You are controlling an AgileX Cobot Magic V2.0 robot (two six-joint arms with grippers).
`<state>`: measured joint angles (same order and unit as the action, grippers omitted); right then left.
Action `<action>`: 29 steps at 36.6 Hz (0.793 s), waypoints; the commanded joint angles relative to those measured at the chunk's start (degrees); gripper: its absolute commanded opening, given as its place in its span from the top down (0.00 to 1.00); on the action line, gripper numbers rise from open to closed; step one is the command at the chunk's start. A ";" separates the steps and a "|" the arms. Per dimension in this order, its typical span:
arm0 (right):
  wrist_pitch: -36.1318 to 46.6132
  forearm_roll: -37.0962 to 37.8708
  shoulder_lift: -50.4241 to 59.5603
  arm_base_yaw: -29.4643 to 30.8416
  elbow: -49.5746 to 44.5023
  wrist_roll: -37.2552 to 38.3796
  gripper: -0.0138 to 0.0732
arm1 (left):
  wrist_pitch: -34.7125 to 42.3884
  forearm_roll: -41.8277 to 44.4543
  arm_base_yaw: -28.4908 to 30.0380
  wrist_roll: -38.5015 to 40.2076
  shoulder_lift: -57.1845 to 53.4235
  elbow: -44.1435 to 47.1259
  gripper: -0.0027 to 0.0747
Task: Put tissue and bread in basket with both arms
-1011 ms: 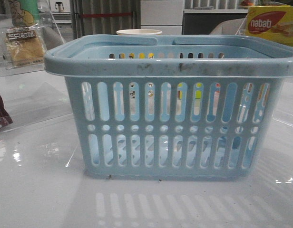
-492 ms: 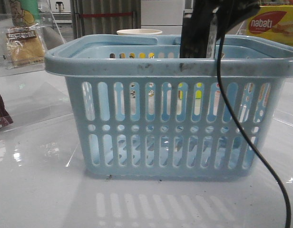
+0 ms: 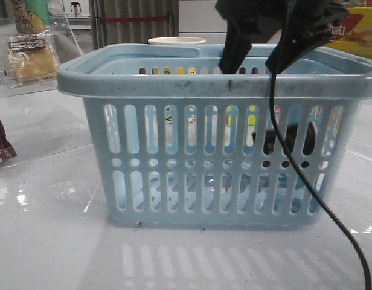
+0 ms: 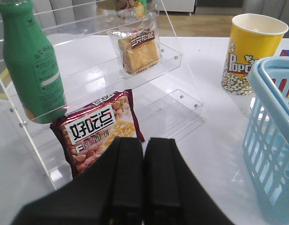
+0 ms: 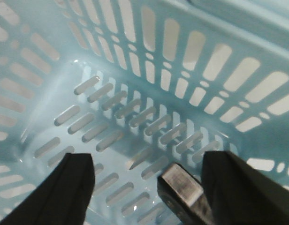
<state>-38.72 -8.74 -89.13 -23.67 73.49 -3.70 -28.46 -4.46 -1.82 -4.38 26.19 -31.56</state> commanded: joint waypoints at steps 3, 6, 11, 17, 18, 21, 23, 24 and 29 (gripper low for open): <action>4.13 -0.47 10.24 -0.41 -1.74 -3.02 0.21 | 4.95 -0.60 -0.34 0.20 0.71 -1.79 0.85; 4.66 -0.46 14.68 -0.41 -4.45 -3.85 0.21 | 4.95 -0.60 -0.34 0.20 0.71 -1.79 0.85; 5.69 -0.46 21.86 -0.41 -9.38 -4.10 0.21 | 4.95 -0.60 -0.34 0.20 0.71 -1.79 0.79; 6.25 -0.46 30.36 -0.41 -15.73 -4.10 0.21 | 4.95 -0.60 -0.34 0.20 0.71 -1.79 0.60; 6.25 -0.46 31.84 -0.41 -16.83 -4.10 0.21 | 4.95 -0.60 -0.34 0.20 0.71 -1.79 0.54; 6.35 -0.46 35.57 -0.41 -19.38 -4.10 0.21 | 4.95 -0.25 -0.34 0.20 0.71 -1.79 0.40; 6.29 -0.46 37.97 -0.41 -20.96 -4.10 0.21 | 4.95 -0.25 -0.34 0.20 0.71 -1.79 0.32; 6.29 -0.46 39.24 -0.41 -21.44 -4.10 0.21 | 4.95 -0.25 -0.34 0.20 0.81 -1.79 0.29; 5.85 -0.46 43.34 -0.41 -22.95 -4.10 0.21 | 4.60 -0.11 -0.34 0.20 2.95 -2.56 0.26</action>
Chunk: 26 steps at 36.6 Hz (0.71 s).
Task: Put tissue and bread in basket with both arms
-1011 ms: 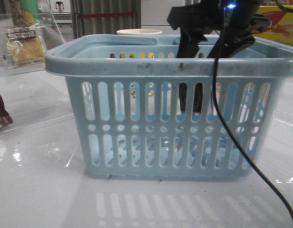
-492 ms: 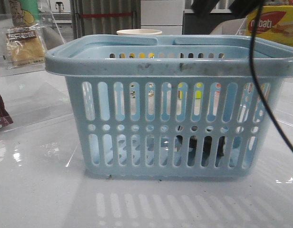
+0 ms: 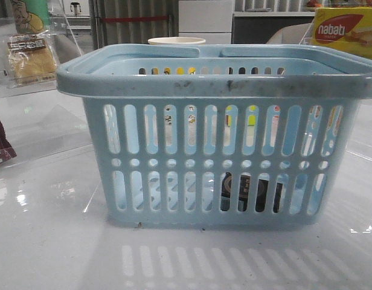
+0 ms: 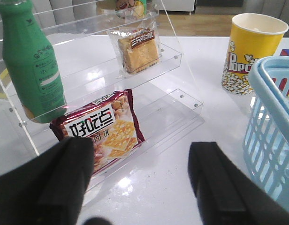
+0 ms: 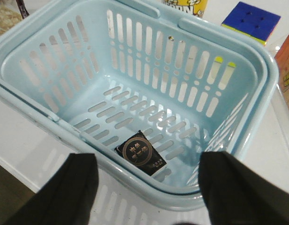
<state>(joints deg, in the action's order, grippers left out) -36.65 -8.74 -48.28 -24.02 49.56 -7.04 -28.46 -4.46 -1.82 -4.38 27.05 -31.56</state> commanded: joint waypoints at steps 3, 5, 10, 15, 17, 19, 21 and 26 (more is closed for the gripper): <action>3.09 -0.46 4.02 -0.06 0.77 -0.77 0.21 | 4.21 -0.11 -0.34 0.20 4.80 -3.58 0.26; 3.01 -0.46 4.49 -0.06 0.77 -0.77 0.21 | 3.61 -0.11 -0.34 0.20 6.95 -4.73 0.26; 3.01 -0.46 4.62 -0.06 0.77 -0.77 0.21 | 1.86 -0.11 -0.34 0.20 13.52 -8.50 0.26; 3.01 -0.46 4.57 -0.06 0.77 -0.77 0.21 | 1.97 -0.11 -0.34 0.20 21.24 -13.20 0.26; 3.01 -0.46 4.57 -0.06 0.77 -0.77 0.21 | 2.09 -0.11 -0.34 0.20 24.76 -15.46 0.26; 3.01 -0.46 4.57 -0.06 0.77 -0.77 0.21 | 2.57 -0.11 -0.34 0.20 28.41 -17.83 0.26; 3.01 -0.46 4.57 -0.06 0.77 -0.77 0.21 | 3.29 -0.11 -0.34 0.20 31.57 -19.92 0.26; 3.01 -0.46 4.57 -0.06 0.77 -0.77 0.21 | 6.14 -0.11 -0.34 0.20 39.41 -25.28 0.26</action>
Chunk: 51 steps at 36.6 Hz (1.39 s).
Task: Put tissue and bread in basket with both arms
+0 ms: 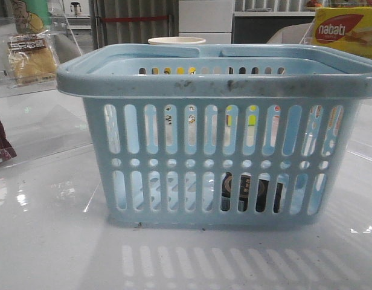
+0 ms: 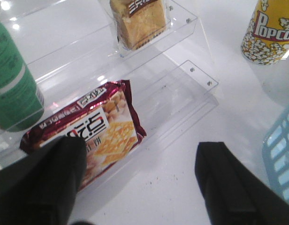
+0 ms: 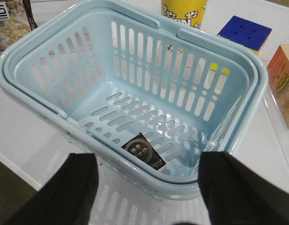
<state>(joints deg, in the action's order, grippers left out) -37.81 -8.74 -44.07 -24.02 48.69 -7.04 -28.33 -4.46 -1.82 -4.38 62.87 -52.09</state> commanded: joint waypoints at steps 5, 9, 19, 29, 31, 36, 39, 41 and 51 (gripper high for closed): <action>4.18 -0.46 0.36 -0.06 1.64 -0.77 0.21 | 8.28 -0.11 -0.34 0.20 10.50 -10.05 0.26; 4.18 -0.46 0.36 -0.06 1.64 -0.77 0.21 | 9.48 -0.11 -0.34 0.20 16.29 -13.93 0.26; 4.18 -0.46 0.36 -0.06 1.64 -0.77 0.21 | 10.02 0.69 -0.34 0.20 28.15 -23.00 0.26; 4.18 -0.46 0.36 -0.06 1.64 -0.77 0.21 | 11.21 2.43 -0.34 0.20 37.77 -30.24 0.26; 4.18 -0.46 0.36 -0.06 1.64 -0.77 0.21 | 12.35 2.43 -0.34 0.20 39.30 -31.36 0.26; 4.18 -0.46 0.36 -0.06 1.64 -0.77 0.21 | 15.62 2.43 -0.34 0.20 42.73 -33.89 0.27; 4.18 -0.46 0.36 -0.06 1.64 -0.77 0.21 | 17.63 2.43 -0.34 0.20 44.48 -34.88 0.27; 4.18 -0.46 0.36 -0.06 1.64 -0.77 0.21 | 18.52 2.43 -0.34 0.20 45.20 -35.55 0.27; 4.18 -0.46 0.36 -0.06 1.64 -0.77 0.21 | 21.71 2.43 -0.11 0.20 46.86 -36.38 0.37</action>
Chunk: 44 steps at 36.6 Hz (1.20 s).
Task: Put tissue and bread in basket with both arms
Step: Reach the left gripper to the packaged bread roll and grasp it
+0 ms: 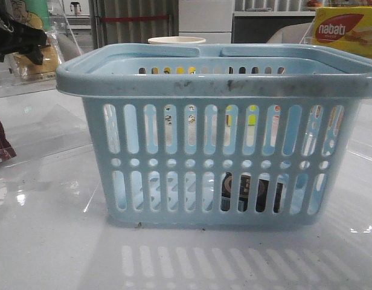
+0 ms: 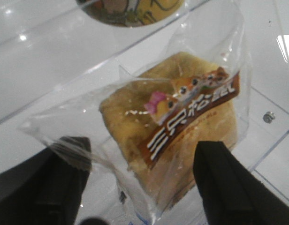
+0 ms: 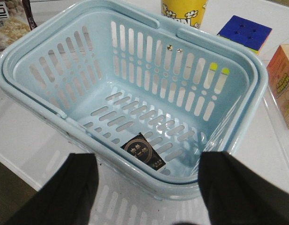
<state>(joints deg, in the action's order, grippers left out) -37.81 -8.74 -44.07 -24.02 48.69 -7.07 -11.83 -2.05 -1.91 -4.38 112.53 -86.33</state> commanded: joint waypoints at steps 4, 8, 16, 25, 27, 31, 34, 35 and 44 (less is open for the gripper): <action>4.18 -0.46 0.36 -0.06 1.64 -0.73 0.21 | 5.10 0.01 0.09 0.20 -2.82 -2.13 0.46; 4.18 -0.46 0.36 -0.06 1.64 -0.73 0.21 | 5.10 0.80 0.18 0.20 -2.82 -2.13 0.57; 4.18 -0.46 0.36 -0.06 1.64 -0.73 0.21 | 3.74 2.35 0.18 0.20 -3.69 -2.13 0.75; 4.18 -0.46 0.36 -0.06 1.64 -0.73 0.21 | -1.58 2.05 0.06 0.20 -9.23 -2.13 0.85; 4.18 -0.46 0.36 -0.06 1.64 -0.73 0.21 | -3.26 2.05 0.06 0.20 -11.24 -2.13 0.85; 4.18 -0.46 0.36 -0.06 1.64 -0.73 0.21 | -6.63 2.05 0.06 0.20 -14.74 -2.13 0.85; 4.18 -0.46 0.36 -0.06 1.64 -0.73 0.21 | -9.77 2.05 -0.18 0.20 -17.72 -2.13 0.85; 4.18 -0.46 0.36 -0.06 1.64 -0.73 0.21 | -10.84 2.05 -0.33 0.20 -19.20 -2.13 0.85; 4.18 -0.46 0.36 -0.06 1.64 -0.73 0.21 | -22.76 0.07 -5.21 0.20 -28.83 -2.13 0.85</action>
<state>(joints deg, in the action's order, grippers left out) -37.81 -8.74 -44.07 -24.02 48.69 -7.07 -34.69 -0.53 -4.49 -4.38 89.27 -86.33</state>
